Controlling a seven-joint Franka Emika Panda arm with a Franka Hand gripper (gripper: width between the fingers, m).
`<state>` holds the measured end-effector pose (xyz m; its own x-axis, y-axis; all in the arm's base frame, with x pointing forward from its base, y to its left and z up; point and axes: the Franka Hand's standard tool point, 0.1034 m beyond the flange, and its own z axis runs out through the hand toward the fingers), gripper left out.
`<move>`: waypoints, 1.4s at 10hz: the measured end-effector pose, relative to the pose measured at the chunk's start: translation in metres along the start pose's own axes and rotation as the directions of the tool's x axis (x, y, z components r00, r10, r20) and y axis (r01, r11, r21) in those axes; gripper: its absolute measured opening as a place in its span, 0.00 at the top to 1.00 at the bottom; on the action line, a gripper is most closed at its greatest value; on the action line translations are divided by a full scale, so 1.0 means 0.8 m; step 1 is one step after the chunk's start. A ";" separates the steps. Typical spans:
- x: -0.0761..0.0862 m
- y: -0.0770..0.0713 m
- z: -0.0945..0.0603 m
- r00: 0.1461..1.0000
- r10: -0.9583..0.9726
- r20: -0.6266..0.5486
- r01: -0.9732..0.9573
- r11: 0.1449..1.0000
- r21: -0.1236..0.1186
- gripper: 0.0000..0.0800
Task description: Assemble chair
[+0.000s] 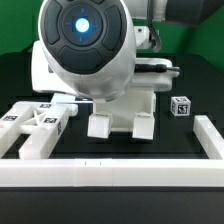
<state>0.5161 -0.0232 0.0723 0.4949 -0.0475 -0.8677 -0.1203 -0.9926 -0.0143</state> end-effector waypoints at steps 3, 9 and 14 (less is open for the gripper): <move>0.008 0.003 0.003 1.000 0.007 -0.011 -0.007 1.000 -0.001 0.45; 0.009 0.009 0.003 1.000 0.011 -0.013 -0.011 1.000 0.004 0.19; 0.023 0.020 -0.026 0.986 -0.023 -0.164 0.024 1.000 0.004 0.19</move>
Offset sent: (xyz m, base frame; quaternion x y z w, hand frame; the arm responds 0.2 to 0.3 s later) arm 0.0039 0.0004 -0.0079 0.0015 0.0084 -0.0075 0.9999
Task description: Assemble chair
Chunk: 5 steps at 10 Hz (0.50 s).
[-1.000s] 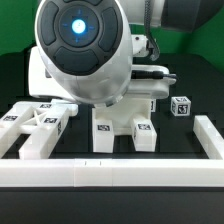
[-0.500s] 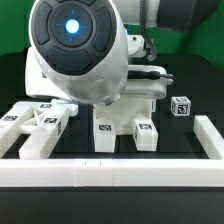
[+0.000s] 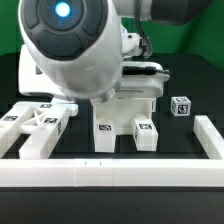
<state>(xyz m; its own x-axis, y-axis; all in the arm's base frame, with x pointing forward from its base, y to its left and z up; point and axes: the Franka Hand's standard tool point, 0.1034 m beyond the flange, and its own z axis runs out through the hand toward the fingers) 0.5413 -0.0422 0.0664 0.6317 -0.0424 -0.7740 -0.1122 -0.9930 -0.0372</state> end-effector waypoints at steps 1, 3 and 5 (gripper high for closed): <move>0.003 0.003 -0.013 0.997 -0.006 -0.082 0.006 1.000 0.002 0.19; 0.004 0.013 -0.032 0.975 -0.008 -0.224 0.010 1.000 0.009 0.19; 0.007 0.024 -0.060 0.938 0.002 -0.346 0.003 1.000 0.013 0.19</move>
Offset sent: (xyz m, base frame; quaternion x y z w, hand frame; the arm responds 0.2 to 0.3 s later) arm 0.0143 -0.0200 0.0219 0.0220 0.1111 -0.0178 0.9934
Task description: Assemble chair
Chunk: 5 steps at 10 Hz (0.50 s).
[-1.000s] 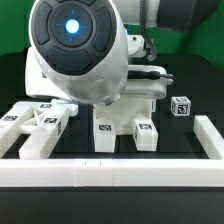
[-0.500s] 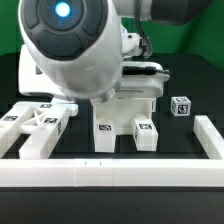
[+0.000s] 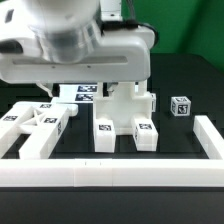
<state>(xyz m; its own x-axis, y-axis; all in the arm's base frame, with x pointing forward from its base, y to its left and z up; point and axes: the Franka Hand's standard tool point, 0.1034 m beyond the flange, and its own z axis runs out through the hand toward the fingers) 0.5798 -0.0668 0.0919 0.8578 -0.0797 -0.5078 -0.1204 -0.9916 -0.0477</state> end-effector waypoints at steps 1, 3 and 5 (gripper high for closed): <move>0.008 0.001 -0.004 0.995 0.000 -0.096 -0.001 1.000 -0.007 0.19; 0.008 0.004 -0.005 0.978 0.005 -0.207 -0.008 1.000 -0.013 0.19; 0.021 0.017 -0.009 0.941 -0.023 -0.337 0.011 0.999 -0.038 0.19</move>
Offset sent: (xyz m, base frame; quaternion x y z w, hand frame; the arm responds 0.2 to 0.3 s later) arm 0.0000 0.0000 0.0000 0.0000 0.1938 0.0000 0.9810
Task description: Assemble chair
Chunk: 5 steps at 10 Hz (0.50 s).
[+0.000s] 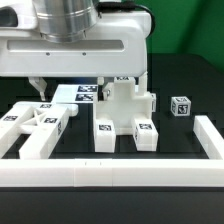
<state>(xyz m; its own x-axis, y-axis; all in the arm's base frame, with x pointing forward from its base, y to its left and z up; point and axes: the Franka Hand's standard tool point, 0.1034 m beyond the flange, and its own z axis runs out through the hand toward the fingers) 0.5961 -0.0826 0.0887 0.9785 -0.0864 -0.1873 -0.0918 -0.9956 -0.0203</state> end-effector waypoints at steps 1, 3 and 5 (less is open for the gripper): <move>0.005 0.014 -0.004 0.999 -0.001 -0.050 0.001 1.000 -0.005 0.19; 0.005 0.039 -0.006 0.998 0.022 -0.053 -0.022 1.000 -0.002 0.19; 0.004 0.044 -0.004 0.998 0.023 -0.054 -0.023 1.000 -0.003 0.19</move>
Offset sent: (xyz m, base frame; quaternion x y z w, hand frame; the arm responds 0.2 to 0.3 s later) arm -0.0054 -0.0281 -0.0060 0.0360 0.0216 -0.0047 0.9991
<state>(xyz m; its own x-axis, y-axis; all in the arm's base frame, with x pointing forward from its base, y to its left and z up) 0.5966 -0.1179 0.0906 0.9847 -0.1106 -0.1344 -0.1134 -0.9935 -0.0132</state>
